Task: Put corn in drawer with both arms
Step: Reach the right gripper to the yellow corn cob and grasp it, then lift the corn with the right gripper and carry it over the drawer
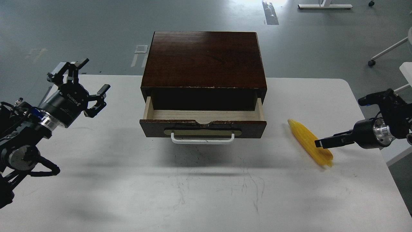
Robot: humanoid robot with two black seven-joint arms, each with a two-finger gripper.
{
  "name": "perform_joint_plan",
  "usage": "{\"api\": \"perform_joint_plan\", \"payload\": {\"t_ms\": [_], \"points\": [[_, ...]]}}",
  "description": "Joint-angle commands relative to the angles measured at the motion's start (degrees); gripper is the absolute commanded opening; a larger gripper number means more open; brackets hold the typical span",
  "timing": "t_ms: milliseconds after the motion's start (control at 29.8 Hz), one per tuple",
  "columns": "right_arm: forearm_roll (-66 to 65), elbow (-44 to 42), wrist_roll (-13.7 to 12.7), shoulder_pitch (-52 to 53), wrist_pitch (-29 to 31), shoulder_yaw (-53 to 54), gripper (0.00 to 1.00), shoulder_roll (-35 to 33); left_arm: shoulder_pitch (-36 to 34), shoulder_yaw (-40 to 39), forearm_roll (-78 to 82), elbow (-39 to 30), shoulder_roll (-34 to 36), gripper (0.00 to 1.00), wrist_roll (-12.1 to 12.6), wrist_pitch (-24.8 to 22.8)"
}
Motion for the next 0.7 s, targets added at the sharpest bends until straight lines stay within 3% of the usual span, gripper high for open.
{"api": "perform_joint_plan", "payload": {"t_ms": [0, 101, 268, 469, 536, 670], "points": [[0.0, -1.2, 0.0, -0.1, 0.0, -0.4, 1.00, 1.4, 0.0, 0.0, 0.0, 0.0, 0.0, 0.99, 0.0, 0.0], [0.0, -2.5, 0.0, -0.1, 0.0, -0.5, 0.98, 2.6, 0.0, 0.0, 0.0, 0.0, 0.0, 0.99, 0.0, 0.0], [0.0, -3.6, 0.0, 0.0, -0.7, -1.7, 0.84, 4.0, 0.0, -0.1, 0.0, 0.0, 0.3, 0.99, 0.0, 0.0], [0.0, -5.4, 0.0, 0.2, -2.5, -4.2, 0.58, 6.6, 0.0, -0.1, 0.0, 0.0, 0.5, 0.99, 0.0, 0.0], [0.0, -5.4, 0.0, 0.4, -2.6, -4.2, 0.39, 6.5, 0.0, -0.1, 0.0, 0.0, 0.5, 0.99, 0.0, 0.0], [0.1, -5.4, 0.0, 0.6, -2.9, -4.2, 0.27, 6.4, 0.0, -0.1, 0.0, 0.0, 0.5, 0.99, 0.0, 0.0]]}}
